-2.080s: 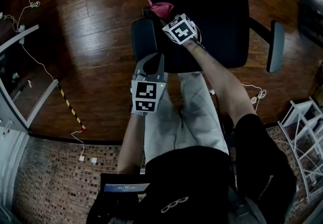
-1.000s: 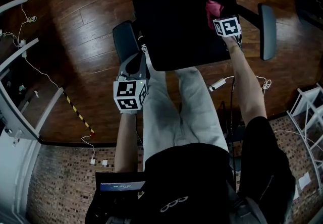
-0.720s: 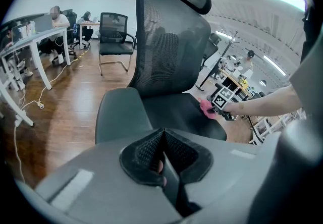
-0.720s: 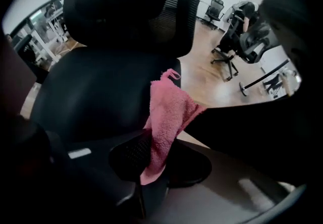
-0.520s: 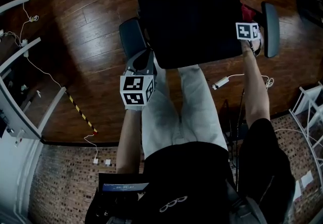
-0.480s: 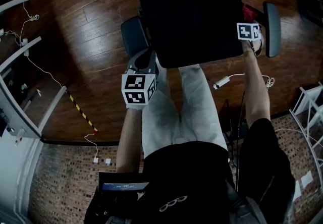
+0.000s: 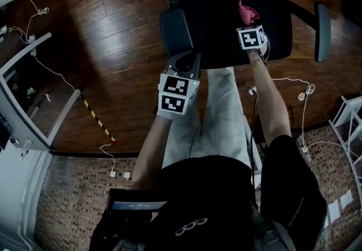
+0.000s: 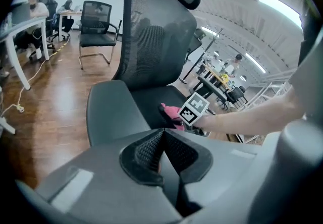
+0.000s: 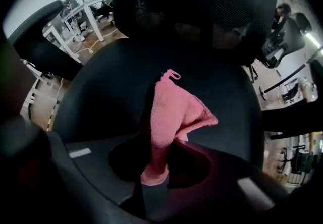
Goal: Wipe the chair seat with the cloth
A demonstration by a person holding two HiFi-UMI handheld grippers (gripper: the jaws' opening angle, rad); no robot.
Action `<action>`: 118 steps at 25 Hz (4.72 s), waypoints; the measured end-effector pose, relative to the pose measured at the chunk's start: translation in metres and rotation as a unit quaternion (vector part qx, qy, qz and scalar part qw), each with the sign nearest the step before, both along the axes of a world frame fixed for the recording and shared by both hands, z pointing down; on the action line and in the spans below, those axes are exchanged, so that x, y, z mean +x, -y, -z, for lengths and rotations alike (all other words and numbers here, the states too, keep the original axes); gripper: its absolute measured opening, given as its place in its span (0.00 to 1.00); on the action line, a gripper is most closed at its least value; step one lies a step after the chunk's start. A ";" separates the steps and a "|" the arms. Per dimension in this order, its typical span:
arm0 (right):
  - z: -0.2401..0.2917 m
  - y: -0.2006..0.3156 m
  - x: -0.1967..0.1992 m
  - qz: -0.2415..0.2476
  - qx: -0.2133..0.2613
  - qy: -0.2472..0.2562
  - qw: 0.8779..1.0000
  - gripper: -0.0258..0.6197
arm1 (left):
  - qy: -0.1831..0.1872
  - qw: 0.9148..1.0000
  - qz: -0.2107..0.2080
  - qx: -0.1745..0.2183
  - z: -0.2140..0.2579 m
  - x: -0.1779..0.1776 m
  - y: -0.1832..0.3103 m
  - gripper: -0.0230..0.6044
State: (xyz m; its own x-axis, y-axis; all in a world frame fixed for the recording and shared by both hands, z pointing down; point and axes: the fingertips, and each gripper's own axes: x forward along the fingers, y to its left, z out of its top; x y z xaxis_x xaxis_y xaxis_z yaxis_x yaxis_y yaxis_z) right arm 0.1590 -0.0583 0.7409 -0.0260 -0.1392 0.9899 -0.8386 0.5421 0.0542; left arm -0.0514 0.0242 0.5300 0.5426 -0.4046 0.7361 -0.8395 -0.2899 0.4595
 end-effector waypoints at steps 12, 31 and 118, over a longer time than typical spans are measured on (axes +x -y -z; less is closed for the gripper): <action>0.055 -0.084 -0.228 0.067 -0.083 0.334 0.937 0.15 | -0.050 0.999 0.011 0.013 0.004 -0.008 -0.009 0.03; 0.000 -0.036 0.020 -0.033 -0.032 0.195 0.980 0.15 | 0.026 0.996 0.075 0.036 -0.004 -0.022 -0.003 0.03; 0.010 -0.116 0.210 -0.107 0.017 -0.057 0.992 0.15 | 0.042 0.994 0.053 0.089 -0.001 -0.024 -0.003 0.03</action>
